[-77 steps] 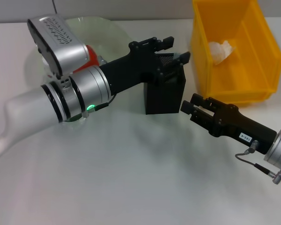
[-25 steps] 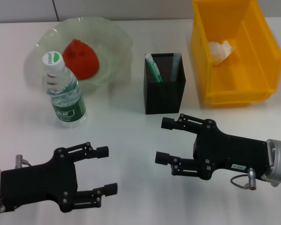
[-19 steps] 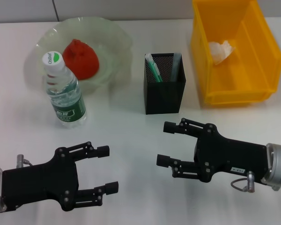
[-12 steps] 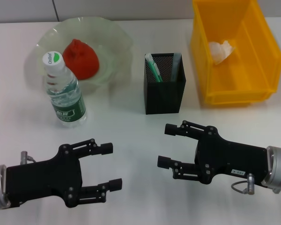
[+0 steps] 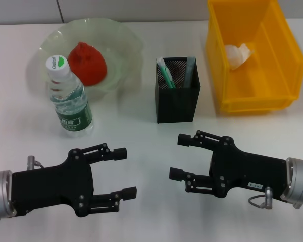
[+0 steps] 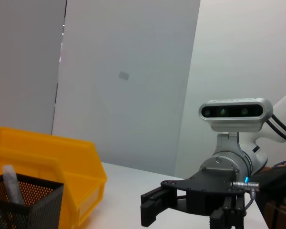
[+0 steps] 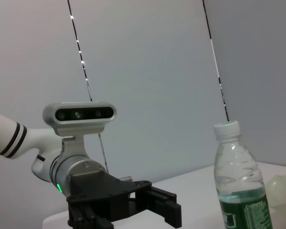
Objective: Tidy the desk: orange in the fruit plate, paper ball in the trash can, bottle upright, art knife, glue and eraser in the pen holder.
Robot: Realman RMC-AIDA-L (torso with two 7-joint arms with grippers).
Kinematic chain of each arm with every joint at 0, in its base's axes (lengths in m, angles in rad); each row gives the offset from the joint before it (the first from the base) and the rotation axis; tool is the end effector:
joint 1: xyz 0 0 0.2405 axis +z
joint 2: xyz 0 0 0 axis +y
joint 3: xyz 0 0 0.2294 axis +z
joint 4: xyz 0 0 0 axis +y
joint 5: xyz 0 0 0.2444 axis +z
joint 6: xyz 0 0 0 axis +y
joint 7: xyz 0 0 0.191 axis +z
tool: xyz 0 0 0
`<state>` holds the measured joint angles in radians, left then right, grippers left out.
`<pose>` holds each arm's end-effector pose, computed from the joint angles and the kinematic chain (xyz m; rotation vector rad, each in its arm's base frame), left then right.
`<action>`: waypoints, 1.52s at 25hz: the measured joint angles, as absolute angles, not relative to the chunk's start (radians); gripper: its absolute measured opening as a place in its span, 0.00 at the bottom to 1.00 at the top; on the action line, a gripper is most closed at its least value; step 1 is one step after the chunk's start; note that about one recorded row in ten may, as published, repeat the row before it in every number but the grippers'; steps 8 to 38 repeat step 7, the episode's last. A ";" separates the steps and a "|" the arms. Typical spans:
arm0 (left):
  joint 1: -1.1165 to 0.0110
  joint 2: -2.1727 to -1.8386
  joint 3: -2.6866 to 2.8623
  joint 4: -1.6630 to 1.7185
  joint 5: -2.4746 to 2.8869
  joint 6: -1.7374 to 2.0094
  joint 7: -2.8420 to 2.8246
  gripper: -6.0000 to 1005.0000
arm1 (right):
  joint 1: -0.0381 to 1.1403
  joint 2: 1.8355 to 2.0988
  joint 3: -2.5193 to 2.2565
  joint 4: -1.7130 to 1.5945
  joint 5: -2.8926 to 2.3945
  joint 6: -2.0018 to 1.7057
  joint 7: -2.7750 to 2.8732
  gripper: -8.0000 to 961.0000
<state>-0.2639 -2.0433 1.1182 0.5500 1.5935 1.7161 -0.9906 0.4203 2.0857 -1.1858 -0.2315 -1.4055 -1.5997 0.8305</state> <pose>-0.2571 0.2572 -0.0576 -2.8221 -0.3411 -0.9835 0.2361 0.2697 -0.1074 -2.7161 0.4240 1.0925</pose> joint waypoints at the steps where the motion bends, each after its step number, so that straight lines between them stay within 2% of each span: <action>1: -0.267 -2.046 1.118 0.554 1.594 1.716 -0.991 0.79 | 0.421 2.086 -1.186 -0.232 -1.405 -1.600 0.831 0.82; 38: -0.277 -2.046 1.118 0.550 1.596 1.716 -0.993 0.79 | 0.425 2.088 -1.186 -0.232 -1.405 -1.600 0.834 0.82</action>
